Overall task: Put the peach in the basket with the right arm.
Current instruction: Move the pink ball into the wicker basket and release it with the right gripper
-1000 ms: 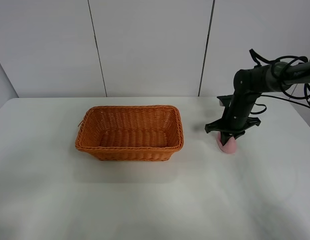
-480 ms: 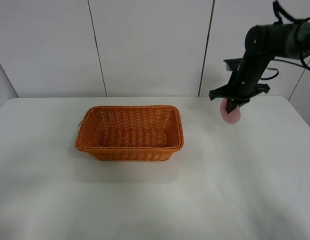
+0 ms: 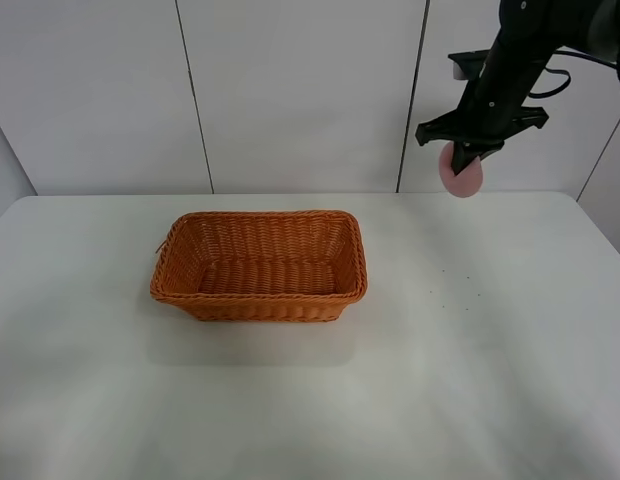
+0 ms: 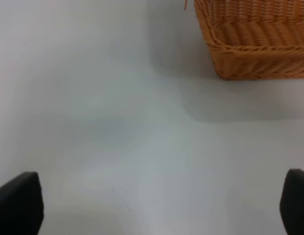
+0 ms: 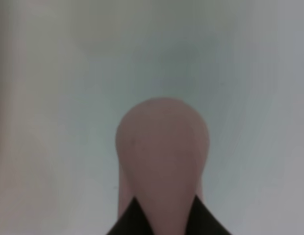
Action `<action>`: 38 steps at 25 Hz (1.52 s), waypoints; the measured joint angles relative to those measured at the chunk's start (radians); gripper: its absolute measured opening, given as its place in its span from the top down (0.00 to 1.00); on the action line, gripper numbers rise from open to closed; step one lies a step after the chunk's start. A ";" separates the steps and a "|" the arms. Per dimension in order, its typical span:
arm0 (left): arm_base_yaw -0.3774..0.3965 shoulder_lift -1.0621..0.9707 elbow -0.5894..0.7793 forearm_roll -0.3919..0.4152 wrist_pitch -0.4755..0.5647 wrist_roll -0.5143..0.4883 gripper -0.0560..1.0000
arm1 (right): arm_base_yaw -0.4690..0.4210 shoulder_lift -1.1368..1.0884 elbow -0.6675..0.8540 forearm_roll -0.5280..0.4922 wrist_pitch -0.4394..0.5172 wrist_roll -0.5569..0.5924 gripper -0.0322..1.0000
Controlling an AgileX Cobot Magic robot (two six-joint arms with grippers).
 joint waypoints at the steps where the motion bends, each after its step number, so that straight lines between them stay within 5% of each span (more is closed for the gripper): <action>1: 0.000 0.000 0.000 0.000 0.000 0.000 0.01 | 0.025 0.000 -0.011 -0.001 0.001 0.000 0.97; 16: 0.000 0.000 0.000 0.000 0.000 0.000 0.01 | 0.440 0.060 -0.078 -0.003 -0.054 0.000 0.97; 26: 0.000 0.000 0.000 0.000 0.000 0.000 0.01 | 0.489 0.287 -0.078 0.001 -0.209 0.000 0.95; 29: 0.000 0.000 0.000 0.000 0.000 0.000 0.01 | 0.489 0.333 -0.078 0.003 -0.215 0.001 0.79; 33: 0.000 0.000 0.000 0.000 0.000 0.000 0.01 | 0.489 0.345 -0.078 0.016 -0.217 0.016 0.41; 38: 0.000 0.000 0.000 0.000 0.000 0.000 0.01 | 0.489 0.344 -0.079 0.030 -0.221 0.019 0.31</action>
